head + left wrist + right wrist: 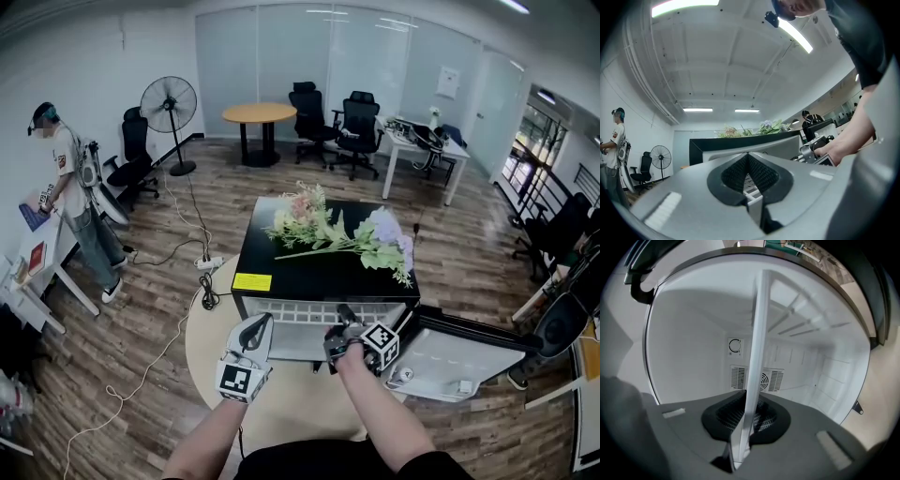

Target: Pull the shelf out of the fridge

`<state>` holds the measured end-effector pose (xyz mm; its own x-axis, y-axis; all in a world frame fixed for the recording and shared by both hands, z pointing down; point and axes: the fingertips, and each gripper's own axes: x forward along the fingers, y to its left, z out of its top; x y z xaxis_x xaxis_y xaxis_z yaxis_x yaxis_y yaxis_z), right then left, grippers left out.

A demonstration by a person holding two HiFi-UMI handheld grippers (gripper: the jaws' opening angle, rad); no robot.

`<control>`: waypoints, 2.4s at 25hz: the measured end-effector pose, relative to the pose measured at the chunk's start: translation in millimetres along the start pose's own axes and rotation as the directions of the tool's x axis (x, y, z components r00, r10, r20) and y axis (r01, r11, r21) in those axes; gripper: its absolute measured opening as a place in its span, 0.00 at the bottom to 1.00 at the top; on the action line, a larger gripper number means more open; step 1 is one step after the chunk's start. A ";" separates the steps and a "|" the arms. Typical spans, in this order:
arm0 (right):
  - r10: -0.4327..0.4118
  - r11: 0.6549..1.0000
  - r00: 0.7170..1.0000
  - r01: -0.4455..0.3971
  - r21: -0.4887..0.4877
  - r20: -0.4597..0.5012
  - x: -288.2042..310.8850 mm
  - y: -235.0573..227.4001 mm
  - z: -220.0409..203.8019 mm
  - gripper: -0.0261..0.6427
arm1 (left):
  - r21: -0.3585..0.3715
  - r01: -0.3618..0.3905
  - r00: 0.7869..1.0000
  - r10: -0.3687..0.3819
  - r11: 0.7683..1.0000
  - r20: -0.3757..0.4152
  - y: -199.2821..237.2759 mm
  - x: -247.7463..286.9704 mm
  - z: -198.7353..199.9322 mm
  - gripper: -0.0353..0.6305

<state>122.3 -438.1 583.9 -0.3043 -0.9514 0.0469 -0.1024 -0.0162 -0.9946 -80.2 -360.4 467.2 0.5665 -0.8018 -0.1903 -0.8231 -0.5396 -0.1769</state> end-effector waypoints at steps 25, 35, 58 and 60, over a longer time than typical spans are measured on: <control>-0.013 1.000 1.000 0.013 -0.016 -0.011 -48.4 -1.5 -20.5 0.09 | 0.022 -0.001 0.999 0.000 1.000 0.034 -18.9 -20.7 25.1 0.05; -0.020 1.000 1.000 0.020 -0.020 0.000 -65.4 1.0 -28.0 0.09 | 0.017 -0.004 1.000 0.004 1.000 0.029 -22.3 -35.6 27.0 0.05; -0.033 0.999 0.999 0.032 -0.035 -0.014 -110.3 -1.9 -48.3 0.09 | 0.032 0.008 0.999 -0.009 0.999 0.044 -35.9 -47.1 35.2 0.05; -0.034 0.999 0.999 0.033 -0.037 -0.016 -113.1 -1.2 -49.2 0.09 | 0.031 0.009 0.999 -0.011 0.999 0.047 -37.3 -48.0 37.7 0.05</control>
<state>110.3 -315.3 584.3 -0.3157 -0.9453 0.0820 -0.1474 -0.0365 -0.9884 -75.2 -292.1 446.5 0.5763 -0.7831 -0.2338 -0.8164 -0.5385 -0.2088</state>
